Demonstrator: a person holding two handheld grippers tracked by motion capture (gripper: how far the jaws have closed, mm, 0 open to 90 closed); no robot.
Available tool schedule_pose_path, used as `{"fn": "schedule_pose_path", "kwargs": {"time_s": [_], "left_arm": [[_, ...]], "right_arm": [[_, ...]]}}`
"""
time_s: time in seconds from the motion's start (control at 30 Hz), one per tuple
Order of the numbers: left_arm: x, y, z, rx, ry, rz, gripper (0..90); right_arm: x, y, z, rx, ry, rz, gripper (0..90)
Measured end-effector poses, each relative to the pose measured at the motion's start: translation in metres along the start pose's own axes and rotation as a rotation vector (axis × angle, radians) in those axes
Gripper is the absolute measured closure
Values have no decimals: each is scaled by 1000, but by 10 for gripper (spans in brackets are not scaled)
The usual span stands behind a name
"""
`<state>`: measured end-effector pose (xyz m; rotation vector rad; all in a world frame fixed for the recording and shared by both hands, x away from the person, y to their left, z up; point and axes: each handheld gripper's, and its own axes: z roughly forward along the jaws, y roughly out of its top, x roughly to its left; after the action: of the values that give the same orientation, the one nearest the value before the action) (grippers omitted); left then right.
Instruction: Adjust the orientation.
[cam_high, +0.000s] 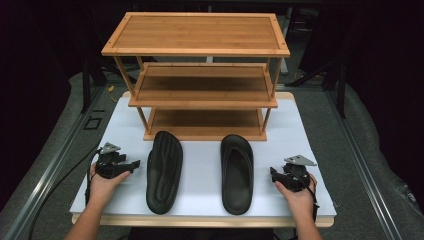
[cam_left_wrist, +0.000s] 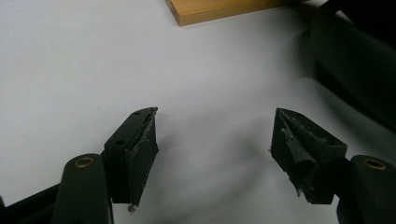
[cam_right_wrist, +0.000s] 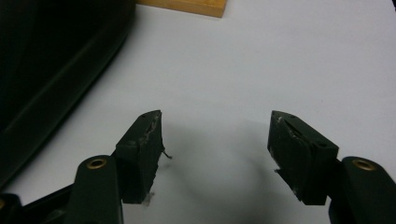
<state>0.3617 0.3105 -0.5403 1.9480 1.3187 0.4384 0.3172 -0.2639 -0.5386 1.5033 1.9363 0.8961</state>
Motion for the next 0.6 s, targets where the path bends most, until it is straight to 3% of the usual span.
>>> {"fn": "schedule_pose_path", "kwargs": {"time_s": [0.1, 0.17, 0.2, 0.4, 0.5, 0.6], "left_arm": [[-3, -1, -8, -28, -36, -16, 305], [-5, -1, -11, -41, -30, -14, 309], [-8, -1, -18, -76, -26, -2, 307], [-17, -2, -28, -121, -21, 5, 339], [-19, -2, -30, -131, -21, 6, 365], [-24, 0, -29, -109, -25, 23, 389]], "right_arm": [[6, 1, -6, -22, -2, -13, 358], [7, 1, -7, -30, 4, -16, 360], [13, 3, -12, -48, 4, -27, 368], [25, 5, -20, -75, 40, -64, 398], [27, 5, -23, -79, 39, -64, 403], [28, 5, -24, -87, 50, -57, 433]]}}
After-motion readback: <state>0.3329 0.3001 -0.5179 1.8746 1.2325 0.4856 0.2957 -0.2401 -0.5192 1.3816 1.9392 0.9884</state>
